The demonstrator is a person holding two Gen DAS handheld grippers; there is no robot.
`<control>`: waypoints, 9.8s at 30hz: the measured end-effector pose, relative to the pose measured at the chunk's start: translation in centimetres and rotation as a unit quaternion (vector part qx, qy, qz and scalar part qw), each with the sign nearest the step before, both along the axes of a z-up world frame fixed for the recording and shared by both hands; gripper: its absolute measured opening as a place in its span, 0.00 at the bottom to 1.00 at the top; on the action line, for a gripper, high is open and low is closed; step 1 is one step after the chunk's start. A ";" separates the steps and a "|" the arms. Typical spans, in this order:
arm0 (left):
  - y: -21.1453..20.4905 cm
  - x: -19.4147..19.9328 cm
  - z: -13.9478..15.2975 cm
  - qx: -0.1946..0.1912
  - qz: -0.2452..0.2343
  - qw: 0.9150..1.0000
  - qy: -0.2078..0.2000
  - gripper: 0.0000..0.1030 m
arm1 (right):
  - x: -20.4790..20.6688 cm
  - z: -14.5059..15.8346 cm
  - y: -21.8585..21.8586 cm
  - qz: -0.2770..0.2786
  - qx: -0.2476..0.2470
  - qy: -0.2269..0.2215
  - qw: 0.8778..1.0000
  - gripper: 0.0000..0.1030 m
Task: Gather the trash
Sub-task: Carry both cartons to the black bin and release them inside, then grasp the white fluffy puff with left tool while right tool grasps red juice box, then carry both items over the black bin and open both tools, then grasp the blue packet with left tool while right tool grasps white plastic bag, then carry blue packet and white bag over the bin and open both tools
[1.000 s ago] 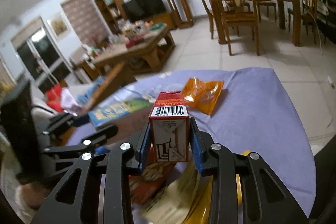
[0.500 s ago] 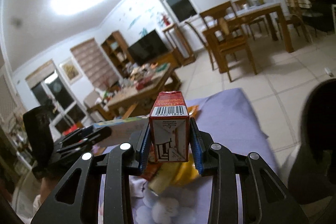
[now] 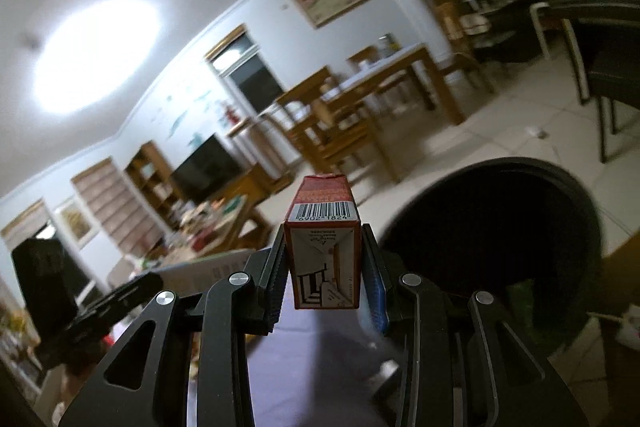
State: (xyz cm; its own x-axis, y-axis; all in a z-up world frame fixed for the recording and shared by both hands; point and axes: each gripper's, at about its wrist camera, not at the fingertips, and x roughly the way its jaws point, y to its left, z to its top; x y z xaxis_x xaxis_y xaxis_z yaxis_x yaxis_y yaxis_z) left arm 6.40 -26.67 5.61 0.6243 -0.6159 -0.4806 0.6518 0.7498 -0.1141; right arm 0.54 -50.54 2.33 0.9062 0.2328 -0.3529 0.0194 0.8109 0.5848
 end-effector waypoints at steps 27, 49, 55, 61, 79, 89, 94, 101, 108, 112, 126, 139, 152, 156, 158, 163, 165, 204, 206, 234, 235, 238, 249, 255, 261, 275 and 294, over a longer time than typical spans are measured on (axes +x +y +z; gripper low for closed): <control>-15.3 2.8 -7.2 0.034 -0.071 0.993 0.083 0.48 | 0.4 -9.2 -11.0 -0.077 0.048 0.061 0.994 0.34; -8.0 -0.2 -4.0 0.026 -0.033 0.996 0.073 0.76 | 0.5 -5.1 -5.2 -0.041 0.032 0.051 0.997 0.62; -0.4 -2.3 -2.3 0.021 0.023 0.998 0.052 0.81 | 1.9 -2.6 1.0 0.013 0.012 0.049 0.999 0.62; 9.3 -3.8 -1.8 0.025 0.111 0.993 0.044 0.82 | 4.3 -0.1 10.4 0.097 -0.012 0.046 0.994 0.72; 23.3 -2.0 -9.8 0.095 0.197 0.966 0.137 0.63 | 12.5 -2.2 39.7 0.315 -0.123 0.148 0.929 0.72; 25.0 -2.2 -11.6 0.067 0.162 0.971 0.165 0.44 | 14.7 -5.9 42.4 0.318 -0.181 0.187 0.911 0.72; 25.7 -2.8 -11.1 0.056 0.155 0.974 0.154 0.41 | 14.5 -6.2 42.8 0.324 -0.201 0.172 0.908 0.51; 26.7 -4.4 -9.4 0.031 0.165 0.978 0.126 0.41 | 13.7 -4.4 40.2 0.316 -0.147 0.137 0.927 0.36; 26.6 -5.5 -6.8 -0.006 0.164 0.982 0.096 0.41 | 11.6 -1.8 35.7 0.301 -0.092 0.085 0.945 0.36; 24.4 -5.4 -5.3 -0.011 0.150 0.986 0.078 0.41 | 10.4 -0.1 31.5 0.282 -0.058 0.059 0.956 0.36; 12.1 -3.0 -3.2 -0.022 0.053 0.997 0.051 0.41 | 6.2 2.2 15.7 0.169 -0.012 0.014 0.985 0.36; -0.1 -0.6 -4.0 -0.008 -0.043 0.997 0.068 0.41 | 2.9 -0.9 3.2 0.035 -0.004 0.017 0.999 0.36; -10.1 2.1 -5.9 -0.001 -0.074 0.994 0.083 0.41 | 0.7 -5.5 -5.5 -0.074 -0.003 0.036 0.997 0.36; -11.8 2.4 -6.9 0.008 -0.079 0.993 0.091 0.41 | 0.5 -7.0 -7.3 -0.087 0.009 0.042 0.995 0.36; -12.3 2.5 -7.2 0.013 -0.081 0.992 0.093 0.41 | 0.6 -7.5 -8.0 -0.090 0.015 0.045 0.995 0.36; -13.2 2.9 -7.7 0.025 -0.086 0.991 0.097 0.41 | 0.7 -8.6 -9.1 -0.092 0.023 0.049 0.994 0.36; -13.6 3.1 -7.7 0.026 -0.088 0.991 0.099 0.41 | 0.7 -8.7 -9.2 -0.094 0.026 0.051 0.994 0.36; 3.9 0.8 -2.7 0.008 0.066 0.996 0.051 0.76 | 4.1 -2.4 4.9 0.008 -0.009 0.052 0.999 0.63; 7.2 0.9 -2.4 0.008 0.099 0.994 0.052 0.79 | 5.4 -1.7 8.1 0.037 -0.019 0.054 0.998 0.69; 33.0 4.9 -11.7 0.126 0.256 0.943 0.172 0.46 | 19.5 -2.9 52.7 0.368 -0.176 0.191 0.893 0.81; 33.3 4.7 -11.7 0.121 0.255 0.944 0.173 0.45 | 19.6 -3.1 52.6 0.369 -0.179 0.193 0.891 0.81; 34.7 4.0 -11.4 0.107 0.271 0.941 0.175 0.44 | 20.3 -3.8 53.7 0.370 -0.189 0.201 0.887 0.81; 37.8 0.4 -10.4 0.071 0.291 0.940 0.162 0.44 | 21.9 -7.5 58.0 0.356 -0.298 0.234 0.854 0.94; 38.0 -0.3 -10.3 0.054 0.290 0.942 0.159 0.44 | 20.8 -7.6 58.1 0.349 -0.336 0.206 0.850 0.58; 37.0 -1.0 -9.1 0.024 0.276 0.952 0.134 0.44 | 19.9 -4.6 52.8 0.377 -0.195 0.167 0.890 0.50; 26.7 -1.3 -4.3 -0.014 0.187 0.980 0.060 0.44 | 11.9 4.5 30.9 0.271 -0.051 0.023 0.961 0.50; 2.2 2.2 -3.8 -0.021 0.005 0.997 0.070 0.44 | 4.2 -0.2 1.5 0.008 -0.029 0.003 1.000 0.50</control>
